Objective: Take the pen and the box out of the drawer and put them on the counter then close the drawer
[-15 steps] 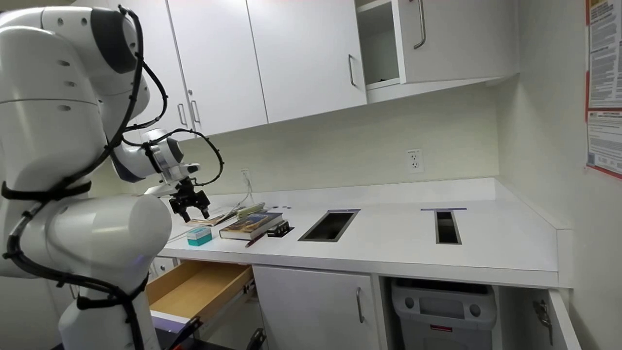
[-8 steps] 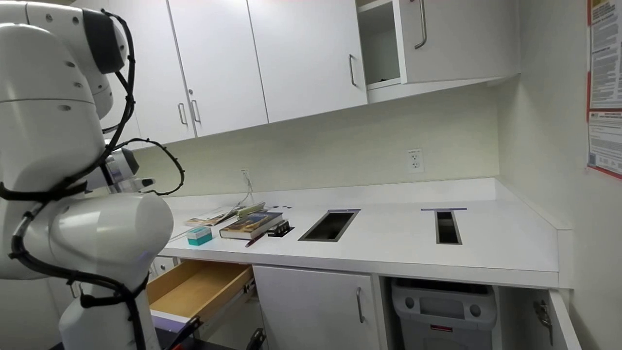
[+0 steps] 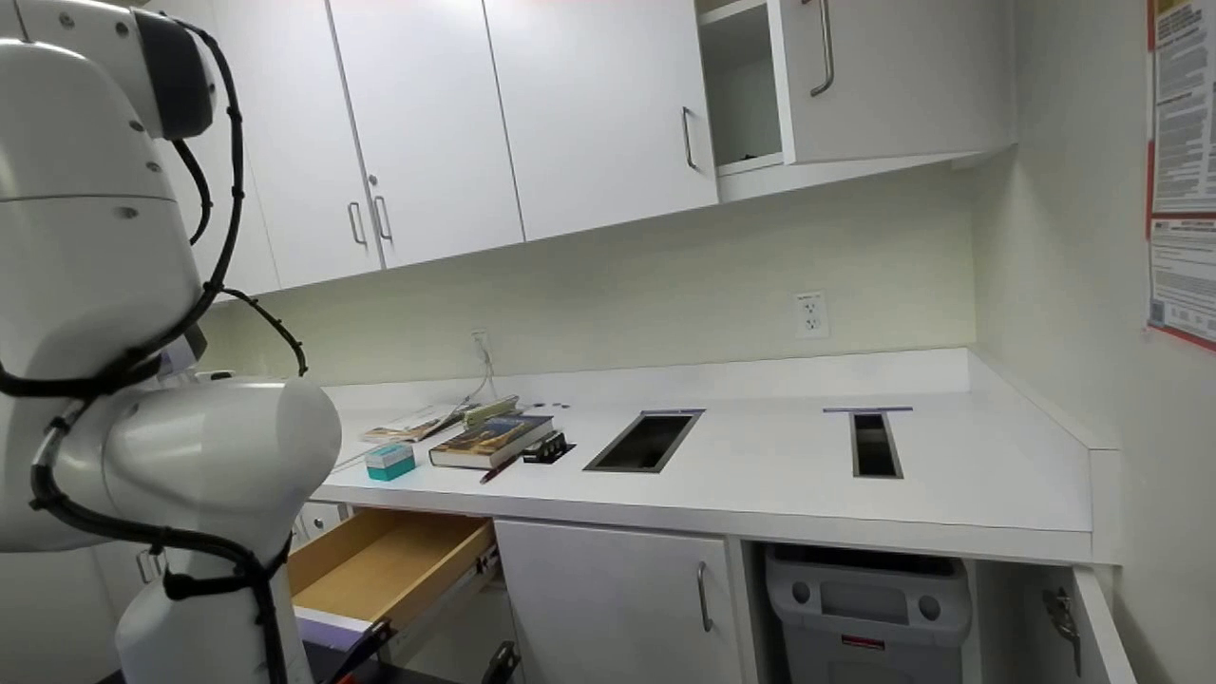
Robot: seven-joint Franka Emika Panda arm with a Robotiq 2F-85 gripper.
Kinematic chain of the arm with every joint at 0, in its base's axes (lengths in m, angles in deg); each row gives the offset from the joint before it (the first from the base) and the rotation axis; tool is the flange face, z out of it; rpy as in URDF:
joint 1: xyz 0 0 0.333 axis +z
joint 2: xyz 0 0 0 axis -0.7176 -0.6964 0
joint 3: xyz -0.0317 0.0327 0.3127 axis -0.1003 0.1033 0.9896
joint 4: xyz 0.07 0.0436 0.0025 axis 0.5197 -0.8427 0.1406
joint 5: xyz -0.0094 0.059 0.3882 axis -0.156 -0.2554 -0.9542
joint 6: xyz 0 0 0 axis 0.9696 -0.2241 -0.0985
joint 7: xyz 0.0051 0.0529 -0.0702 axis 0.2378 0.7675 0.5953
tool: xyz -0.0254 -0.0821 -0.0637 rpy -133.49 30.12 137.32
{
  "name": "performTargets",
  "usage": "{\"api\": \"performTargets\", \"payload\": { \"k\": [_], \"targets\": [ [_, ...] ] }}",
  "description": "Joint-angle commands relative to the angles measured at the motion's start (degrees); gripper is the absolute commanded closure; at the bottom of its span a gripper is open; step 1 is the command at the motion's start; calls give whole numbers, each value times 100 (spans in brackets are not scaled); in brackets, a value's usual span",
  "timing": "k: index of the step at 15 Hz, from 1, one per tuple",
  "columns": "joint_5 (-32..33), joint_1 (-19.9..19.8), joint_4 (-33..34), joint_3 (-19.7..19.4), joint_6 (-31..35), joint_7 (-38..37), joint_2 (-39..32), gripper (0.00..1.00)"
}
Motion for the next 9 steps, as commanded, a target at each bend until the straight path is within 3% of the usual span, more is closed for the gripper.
{"api": "performTargets", "payload": {
  "k": [1,4,9],
  "targets": [
    [-15,-36,0,29,-10,60,18,0],
    [466,108,82,229,-192,124,-132,0],
    [1385,677,-104,1034,-359,-293,-351,0]
  ]
}}
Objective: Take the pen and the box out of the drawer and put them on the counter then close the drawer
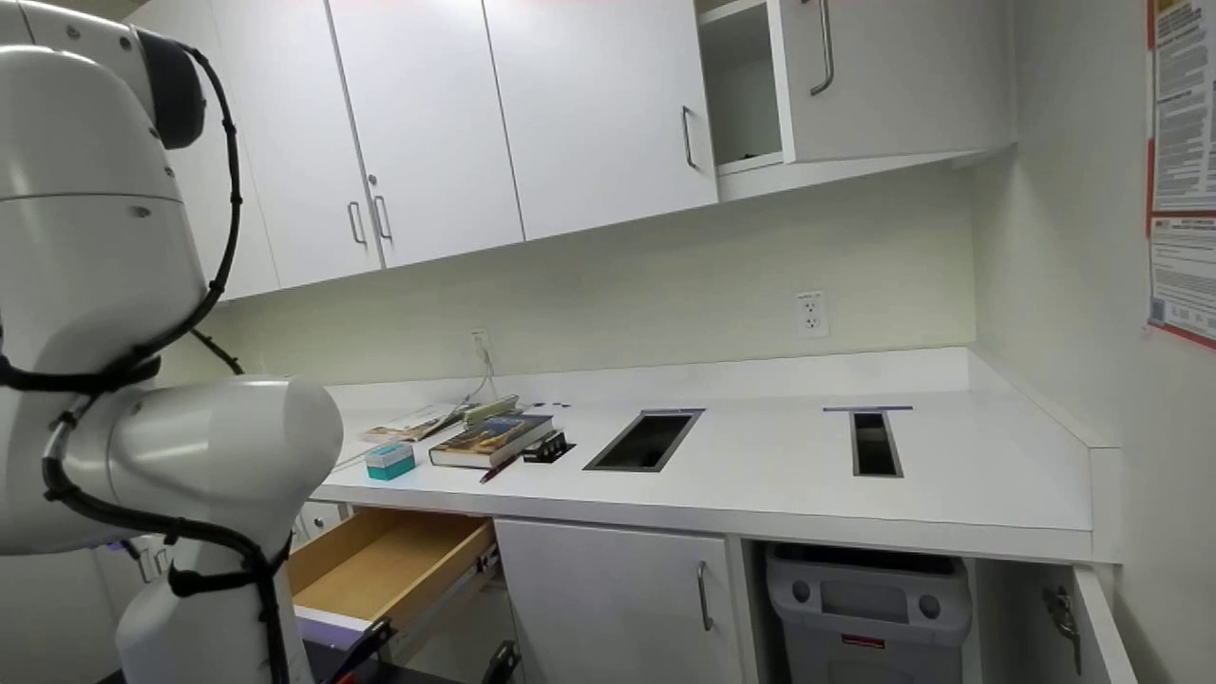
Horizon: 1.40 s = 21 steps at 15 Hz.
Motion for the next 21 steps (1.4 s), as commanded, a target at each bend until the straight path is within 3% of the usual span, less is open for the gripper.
{"api": "performTargets", "payload": {
  "k": [1,5,6,8,11,17,18,19,21],
  "targets": [
    [811,464,-30,490,-461,-540,-165,0],
    [2450,898,17,653,-1295,-1666,-666,0],
    [1803,848,-87,655,-908,-1177,-335,0],
    [2234,944,-88,633,-1117,-1513,-514,0],
    [2302,949,-73,570,-1122,-1517,-606,0],
    [3478,1482,337,239,-1992,-2152,-1815,0],
    [3623,1597,402,117,-1968,-2263,-2009,25],
    [3757,1735,485,-21,-1958,-2341,-2215,28],
    [3948,2026,687,-328,-1911,-2472,-2606,44]
  ]
}}
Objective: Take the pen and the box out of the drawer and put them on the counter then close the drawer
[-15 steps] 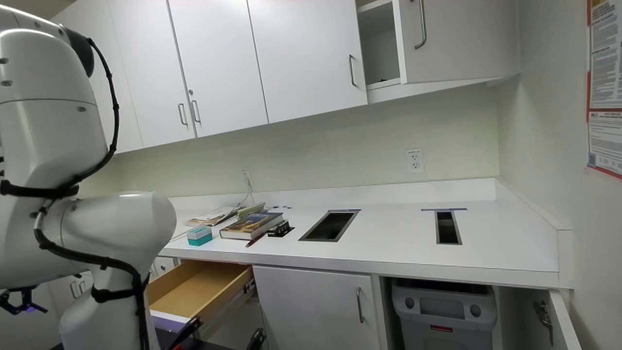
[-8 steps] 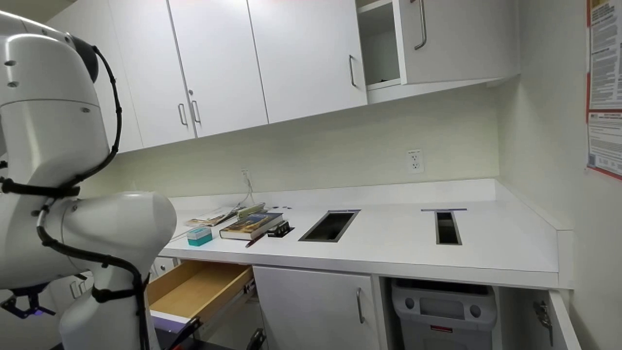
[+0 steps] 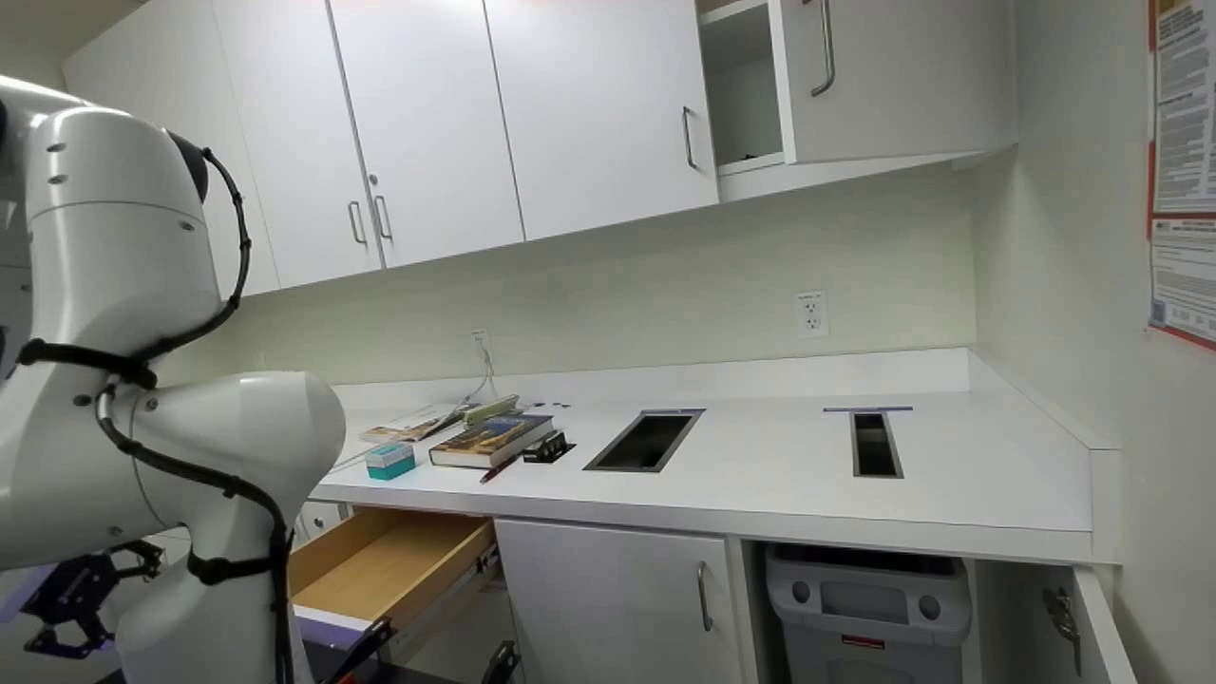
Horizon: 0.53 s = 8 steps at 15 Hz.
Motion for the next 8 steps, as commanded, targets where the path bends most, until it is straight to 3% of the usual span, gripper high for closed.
{"api": "performTargets", "payload": {
  "k": [1,6,8],
  "targets": [
    [348,561,544,-532,-188,-256,-819,51],
    [757,1208,986,-1319,-1,-121,-1436,90],
    [1184,1379,1098,-1559,21,-90,-1602,100]
  ]
}}
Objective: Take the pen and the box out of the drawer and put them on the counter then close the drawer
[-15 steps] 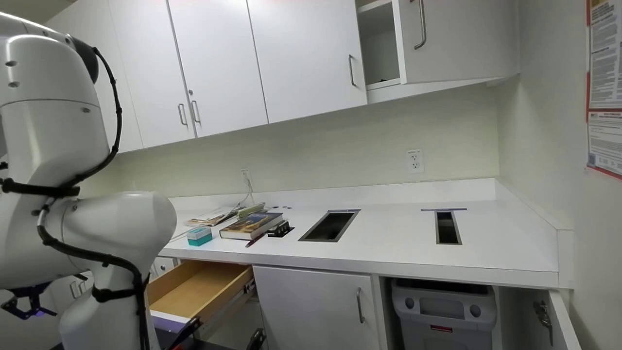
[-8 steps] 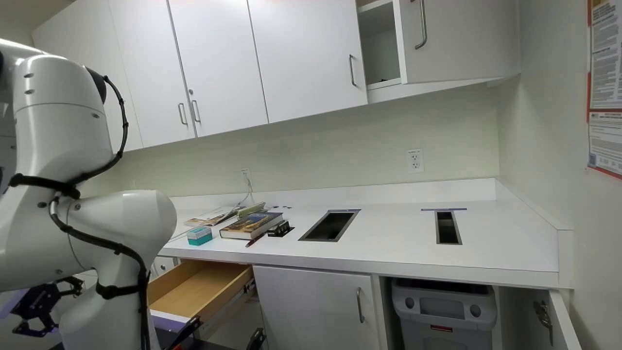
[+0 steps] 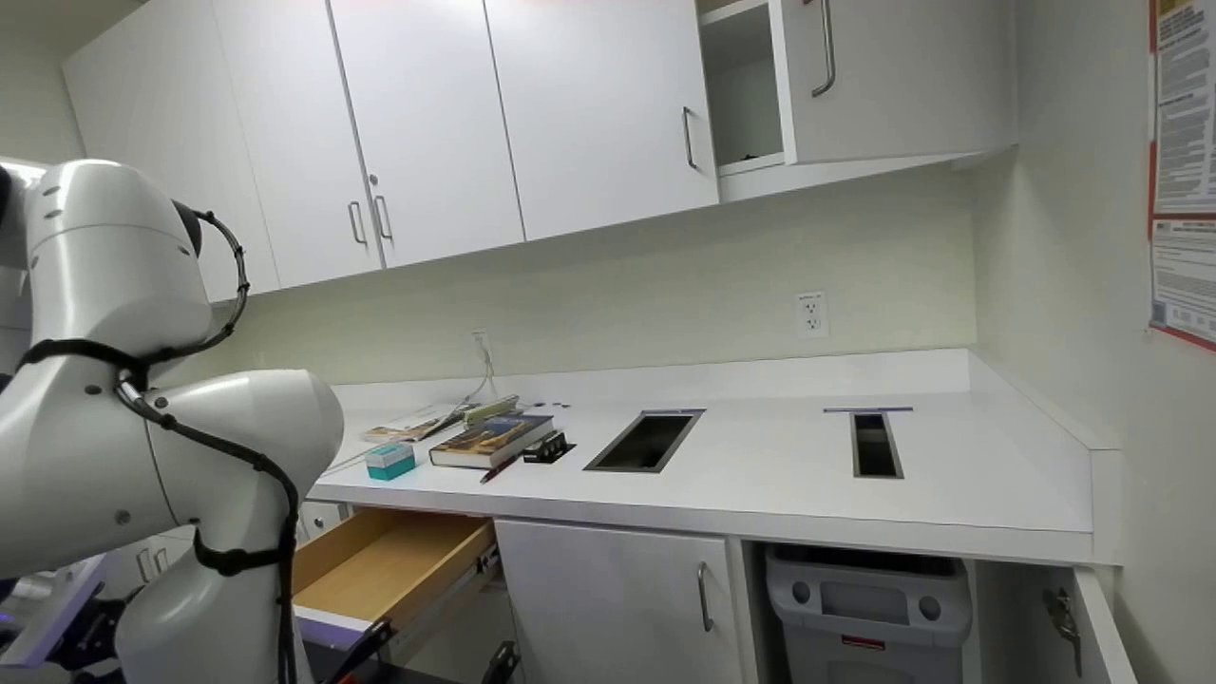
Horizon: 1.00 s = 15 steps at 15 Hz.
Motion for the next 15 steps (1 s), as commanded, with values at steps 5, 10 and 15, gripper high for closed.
{"api": "performTargets", "payload": {
  "k": [5,10,15],
  "targets": [
    [777,266,275,-415,25,37,-398,99],
    [1047,306,364,-607,-81,-90,-572,100],
    [1878,115,532,-1120,-154,-338,-936,100]
  ]
}}
